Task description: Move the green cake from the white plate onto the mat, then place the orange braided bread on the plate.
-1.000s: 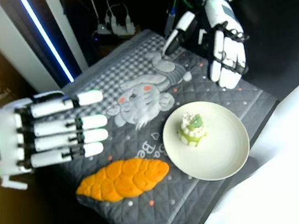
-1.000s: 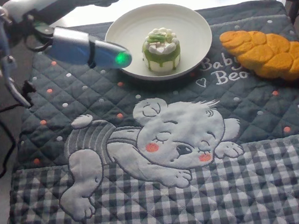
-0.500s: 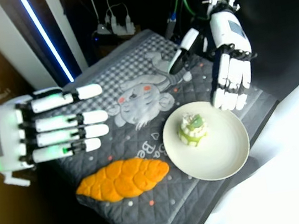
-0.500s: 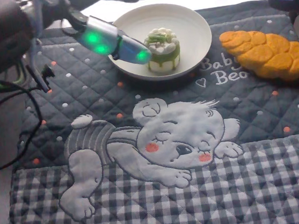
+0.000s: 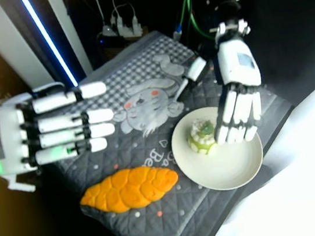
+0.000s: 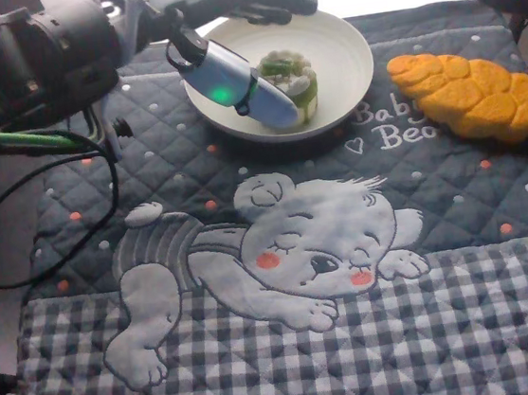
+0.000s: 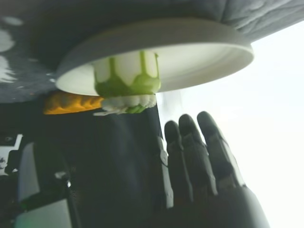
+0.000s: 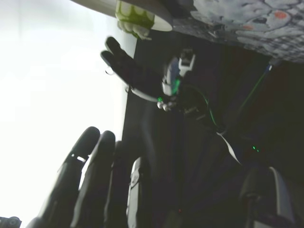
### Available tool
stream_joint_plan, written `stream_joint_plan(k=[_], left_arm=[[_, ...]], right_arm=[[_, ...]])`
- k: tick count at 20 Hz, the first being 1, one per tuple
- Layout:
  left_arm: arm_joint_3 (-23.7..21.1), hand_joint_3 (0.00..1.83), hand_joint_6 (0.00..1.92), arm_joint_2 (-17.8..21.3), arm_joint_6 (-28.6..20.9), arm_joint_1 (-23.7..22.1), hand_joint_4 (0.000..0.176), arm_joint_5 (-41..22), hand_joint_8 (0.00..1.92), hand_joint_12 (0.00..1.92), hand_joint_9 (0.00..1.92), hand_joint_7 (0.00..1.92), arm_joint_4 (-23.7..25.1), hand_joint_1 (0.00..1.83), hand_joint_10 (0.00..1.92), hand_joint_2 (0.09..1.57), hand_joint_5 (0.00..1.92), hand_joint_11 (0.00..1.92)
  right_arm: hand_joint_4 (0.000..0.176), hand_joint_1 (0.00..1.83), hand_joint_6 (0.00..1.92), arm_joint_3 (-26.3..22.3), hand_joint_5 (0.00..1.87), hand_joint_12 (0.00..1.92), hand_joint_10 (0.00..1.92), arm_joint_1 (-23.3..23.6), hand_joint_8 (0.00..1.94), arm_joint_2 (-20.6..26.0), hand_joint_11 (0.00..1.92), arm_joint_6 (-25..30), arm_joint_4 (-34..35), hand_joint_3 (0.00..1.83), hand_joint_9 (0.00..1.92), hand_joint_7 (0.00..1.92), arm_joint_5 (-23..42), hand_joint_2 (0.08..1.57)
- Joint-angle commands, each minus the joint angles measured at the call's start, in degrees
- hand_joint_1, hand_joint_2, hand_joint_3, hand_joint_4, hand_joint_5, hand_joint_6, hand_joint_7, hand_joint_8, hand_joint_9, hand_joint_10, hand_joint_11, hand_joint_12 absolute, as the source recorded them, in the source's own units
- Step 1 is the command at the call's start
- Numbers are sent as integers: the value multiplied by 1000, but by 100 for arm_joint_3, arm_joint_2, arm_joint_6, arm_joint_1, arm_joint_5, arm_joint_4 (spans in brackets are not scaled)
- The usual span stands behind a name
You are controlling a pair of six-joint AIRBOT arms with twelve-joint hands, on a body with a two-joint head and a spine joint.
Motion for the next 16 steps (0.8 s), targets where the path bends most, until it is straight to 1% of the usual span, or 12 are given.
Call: stream_joint_plan(k=[1,2,4,6,7,8,9,10,11,12,14,16], left_arm=[[65,2,8,-8,-50,-61,85,-376,7,646,494,519,-185,894,6,711,504,167],[110,3,10,-62,-59,-60,67,-331,9,655,503,526,-131,889,8,714,511,184],[174,3,9,-135,-60,-59,67,-250,12,662,515,542,-29,874,11,717,515,202],[195,0,1,-151,-60,-40,79,-217,2,694,528,556,16,865,3,716,514,165],[200,0,0,-151,-62,-15,88,-204,0,701,527,557,16,853,0,715,509,148],[215,0,0,-154,-62,7,99,-163,0,745,539,570,18,848,0,721,505,138],[231,5,0,-163,-62,19,118,-147,2,759,551,579,18,849,4,735,497,150],[272,4,3,-192,-62,37,117,-124,6,766,566,591,18,859,9,737,505,166],[312,1,0,-222,-62,49,125,-109,1,722,562,587,18,867,2,734,509,178],[370,3,0,-264,-62,61,136,-99,0,707,544,571,27,866,0,742,498,164],[443,5,5,-322,-64,61,140,-45,5,714,561,581,57,876,8,750,510,178],[513,7,7,-371,-144,61,142,-19,3,710,557,579,83,909,4,758,519,177]], right_arm=[[154,673,0,-7,199,1208,3,49,2,34,0,33,215,3,334,238,736,721],[151,670,0,-12,200,1211,0,49,2,34,0,33,214,3,322,239,742,722],[154,628,1,-21,208,1230,3,49,3,34,0,33,203,13,330,253,754,761],[134,593,1,-36,221,1382,8,49,4,34,0,33,184,10,356,287,774,785],[132,599,1,-48,224,1426,9,49,2,37,0,33,175,7,366,291,787,789],[121,605,1,-58,224,1439,10,49,4,38,0,33,167,1,371,297,803,779],[109,622,0,-63,182,1385,3,49,0,38,0,33,160,16,328,266,811,828],[103,627,2,-70,179,1375,9,49,8,39,0,33,147,14,338,280,830,830],[115,632,3,-79,202,1391,14,49,11,41,0,33,136,10,359,317,847,832],[138,639,1,-91,205,1340,5,49,4,42,0,33,116,10,341,316,857,842],[125,555,0,-112,202,1468,8,50,3,47,0,33,57,15,356,329,870,883],[100,348,0,-129,206,1582,13,50,2,54,9,33,23,27,386,341,904,1010]])
